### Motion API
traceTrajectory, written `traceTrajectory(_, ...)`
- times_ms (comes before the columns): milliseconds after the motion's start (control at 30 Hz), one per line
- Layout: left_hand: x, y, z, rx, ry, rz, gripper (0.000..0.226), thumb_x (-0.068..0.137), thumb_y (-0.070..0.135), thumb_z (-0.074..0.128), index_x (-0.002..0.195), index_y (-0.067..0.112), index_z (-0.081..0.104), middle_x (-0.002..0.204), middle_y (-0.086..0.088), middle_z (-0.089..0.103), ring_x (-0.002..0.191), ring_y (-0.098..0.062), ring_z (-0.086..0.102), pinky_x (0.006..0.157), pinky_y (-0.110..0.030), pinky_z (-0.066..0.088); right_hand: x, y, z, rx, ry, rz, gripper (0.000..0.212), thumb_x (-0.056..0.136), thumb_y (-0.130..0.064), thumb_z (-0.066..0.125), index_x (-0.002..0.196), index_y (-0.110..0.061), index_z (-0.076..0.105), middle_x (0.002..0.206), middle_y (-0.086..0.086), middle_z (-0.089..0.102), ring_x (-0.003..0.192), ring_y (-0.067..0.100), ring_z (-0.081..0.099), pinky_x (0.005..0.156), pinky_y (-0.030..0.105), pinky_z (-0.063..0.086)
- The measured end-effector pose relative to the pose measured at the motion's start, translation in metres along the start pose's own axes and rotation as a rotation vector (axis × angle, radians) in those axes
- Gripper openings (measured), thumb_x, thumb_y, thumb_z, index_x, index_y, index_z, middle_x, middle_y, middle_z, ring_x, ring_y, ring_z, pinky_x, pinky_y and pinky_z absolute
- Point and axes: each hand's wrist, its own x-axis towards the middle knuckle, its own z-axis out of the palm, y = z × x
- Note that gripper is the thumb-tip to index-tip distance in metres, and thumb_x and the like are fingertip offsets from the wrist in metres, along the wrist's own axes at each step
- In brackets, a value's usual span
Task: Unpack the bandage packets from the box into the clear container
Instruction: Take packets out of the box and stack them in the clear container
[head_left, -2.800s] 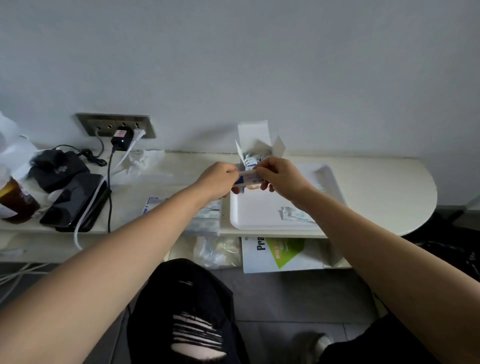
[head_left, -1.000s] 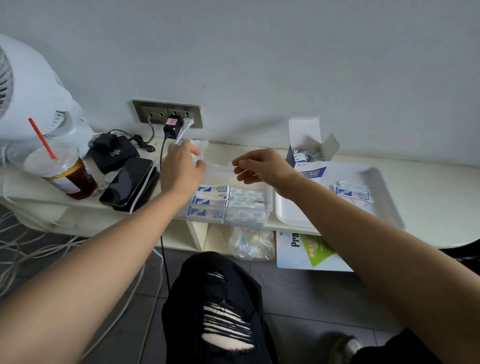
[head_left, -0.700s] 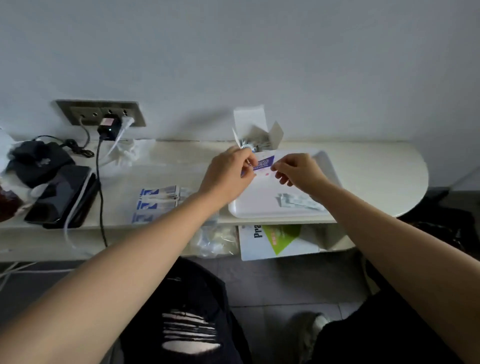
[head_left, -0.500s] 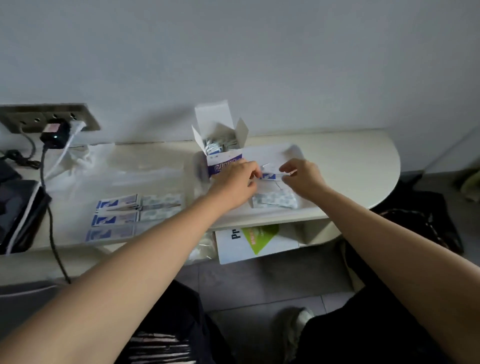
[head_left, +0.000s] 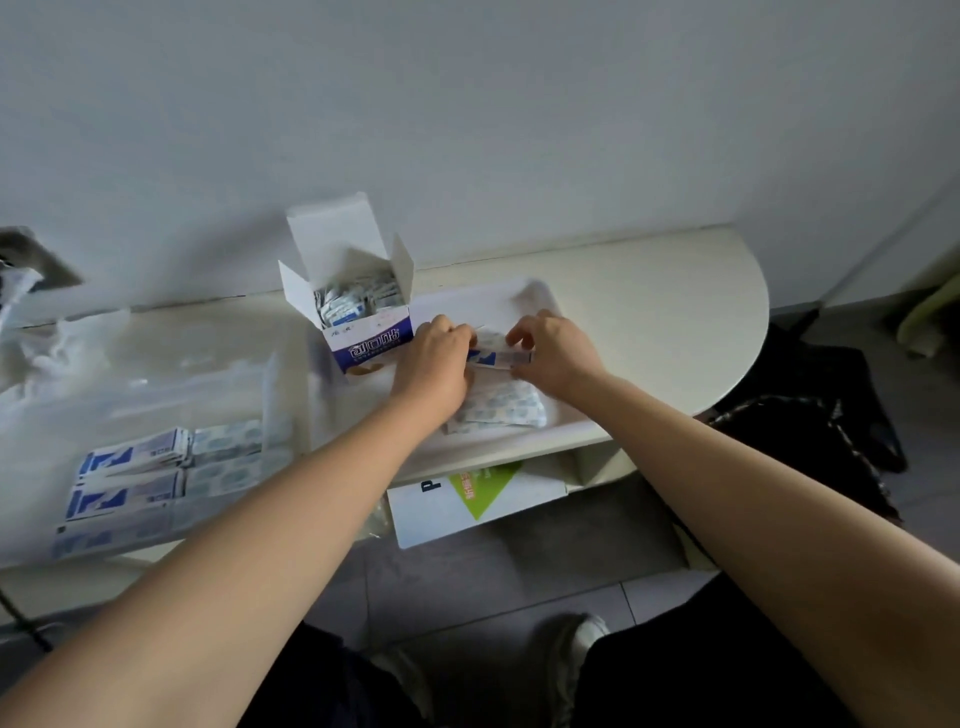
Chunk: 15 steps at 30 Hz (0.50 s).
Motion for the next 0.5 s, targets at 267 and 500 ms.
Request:
traceTrajectory(267, -0.007, -0.005, -0.007, -0.074, 0.069, 0.001, 0.019, 0.088, 0.009, 0.061, 0.107, 0.014, 0.063, 0.106, -0.007, 0.058, 0.088, -0.027, 0.06, 0.074, -0.039, 0.05, -0.004, -0.005, -0.005, 0.038, -0.023, -0.03, 0.013, 0.077, -0.016, 0.072, 0.085, -0.019, 0.062, 0.088, 0.001, 0.061, 0.08, 0.02, 0.056, 0.067, 0.03, 0.046)
traceTrajectory(500, -0.019, -0.013, -0.029, -0.238, 0.068, -0.102, 0.01, 0.09, 0.018, 0.06, 0.088, 0.018, 0.07, 0.076, -0.002, 0.069, 0.069, -0.019, 0.06, 0.063, -0.029, 0.046, -0.013, -0.011, -0.017, 0.276, 0.002, -0.031, 0.031, 0.092, -0.031, 0.059, 0.081, -0.003, 0.066, 0.074, 0.017, 0.059, 0.062, 0.02, 0.043, 0.056, 0.031, 0.031)
